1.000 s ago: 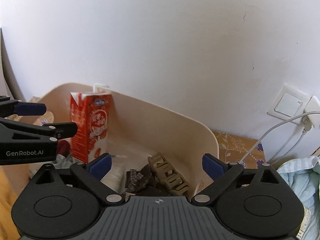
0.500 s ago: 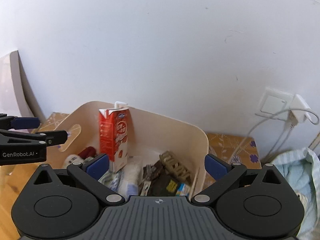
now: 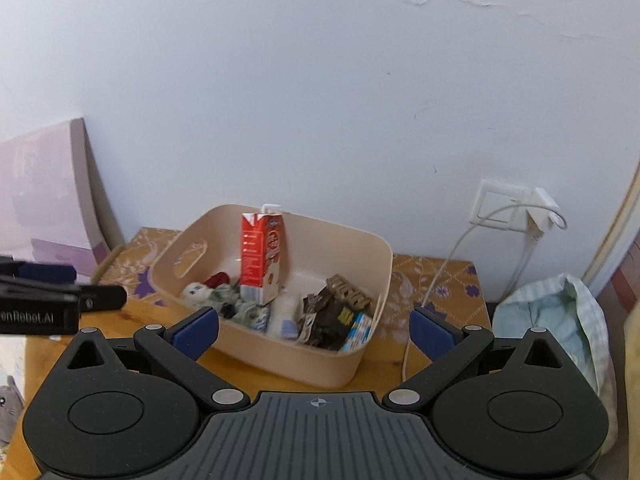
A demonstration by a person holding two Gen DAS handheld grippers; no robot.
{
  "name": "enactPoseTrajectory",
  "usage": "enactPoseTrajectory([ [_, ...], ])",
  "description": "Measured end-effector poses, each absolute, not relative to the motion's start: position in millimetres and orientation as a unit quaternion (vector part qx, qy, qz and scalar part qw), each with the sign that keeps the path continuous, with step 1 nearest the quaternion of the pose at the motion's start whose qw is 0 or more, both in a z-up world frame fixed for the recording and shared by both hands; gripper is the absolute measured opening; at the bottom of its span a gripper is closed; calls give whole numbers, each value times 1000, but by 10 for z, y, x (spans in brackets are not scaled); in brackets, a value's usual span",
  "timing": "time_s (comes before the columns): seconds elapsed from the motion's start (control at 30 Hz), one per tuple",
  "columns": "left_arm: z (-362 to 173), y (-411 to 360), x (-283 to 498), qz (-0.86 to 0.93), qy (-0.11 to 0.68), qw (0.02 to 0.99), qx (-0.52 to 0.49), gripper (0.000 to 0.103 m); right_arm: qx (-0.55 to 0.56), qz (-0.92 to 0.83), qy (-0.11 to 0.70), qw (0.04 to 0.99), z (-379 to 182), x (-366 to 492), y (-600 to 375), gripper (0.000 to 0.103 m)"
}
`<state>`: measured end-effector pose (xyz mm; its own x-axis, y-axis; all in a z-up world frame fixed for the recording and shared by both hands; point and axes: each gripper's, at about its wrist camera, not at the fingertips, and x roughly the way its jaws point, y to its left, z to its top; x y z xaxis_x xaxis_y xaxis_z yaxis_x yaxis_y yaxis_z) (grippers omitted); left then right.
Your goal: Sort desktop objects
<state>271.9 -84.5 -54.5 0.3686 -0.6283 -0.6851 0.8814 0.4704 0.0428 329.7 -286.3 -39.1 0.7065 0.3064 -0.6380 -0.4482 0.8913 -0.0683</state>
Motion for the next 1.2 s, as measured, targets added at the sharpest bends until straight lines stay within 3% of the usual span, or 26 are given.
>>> enactPoseTrajectory([
  [0.3, -387, 172, 2224, -453, 291, 816, 210, 75, -90, 184, 290, 935, -178, 2183, -3104, 103],
  [1.2, 403, 2700, 1066, -485, 265, 809, 200, 75, -71, 179, 312, 930, 434, -252, -3471, 103],
])
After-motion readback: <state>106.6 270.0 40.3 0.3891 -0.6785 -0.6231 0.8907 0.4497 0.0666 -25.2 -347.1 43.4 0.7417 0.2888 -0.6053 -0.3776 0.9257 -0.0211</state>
